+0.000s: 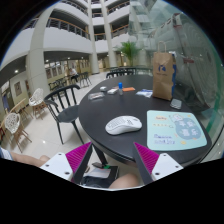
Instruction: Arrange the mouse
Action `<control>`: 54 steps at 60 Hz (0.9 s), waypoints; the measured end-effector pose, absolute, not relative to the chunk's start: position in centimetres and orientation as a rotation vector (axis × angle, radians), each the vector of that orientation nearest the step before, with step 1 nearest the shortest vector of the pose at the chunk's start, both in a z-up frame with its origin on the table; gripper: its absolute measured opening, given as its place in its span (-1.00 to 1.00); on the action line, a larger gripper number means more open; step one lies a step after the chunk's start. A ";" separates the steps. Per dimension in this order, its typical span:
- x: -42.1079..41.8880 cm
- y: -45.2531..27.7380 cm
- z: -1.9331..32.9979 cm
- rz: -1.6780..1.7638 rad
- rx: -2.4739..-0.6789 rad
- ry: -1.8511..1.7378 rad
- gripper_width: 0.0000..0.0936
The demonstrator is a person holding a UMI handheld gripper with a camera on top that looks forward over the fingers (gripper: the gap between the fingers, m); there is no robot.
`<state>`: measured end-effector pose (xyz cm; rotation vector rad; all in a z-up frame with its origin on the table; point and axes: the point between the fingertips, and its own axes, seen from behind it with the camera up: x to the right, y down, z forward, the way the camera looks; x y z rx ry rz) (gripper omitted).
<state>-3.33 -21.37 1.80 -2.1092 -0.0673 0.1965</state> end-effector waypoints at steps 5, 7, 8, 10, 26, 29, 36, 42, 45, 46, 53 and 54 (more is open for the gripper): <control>-3.0 -20.0 0.1 0.179 -2.148 -0.074 0.81; -4.4 -17.1 -1.1 0.167 -2.142 -0.075 0.81; -4.3 -16.4 -0.9 0.149 -2.121 -0.080 0.78; -4.1 -15.7 -1.3 0.124 -2.129 -0.088 0.79; -4.2 -7.3 -1.4 0.050 -2.173 -0.025 0.81; -3.7 -5.2 -1.6 0.031 -2.189 -0.019 0.81; -3.0 -1.2 -1.8 -0.003 -2.218 0.032 0.75; -2.4 0.5 -2.0 -0.012 -2.243 0.085 0.09; -2.9 0.7 -1.8 0.005 -2.255 0.067 -0.09; -2.9 0.7 -1.7 0.005 -2.253 0.051 -0.12; -3.9 -0.7 1.6 0.086 -2.193 -0.016 -0.19; -3.7 -0.9 2.9 0.095 -2.167 -0.014 -0.19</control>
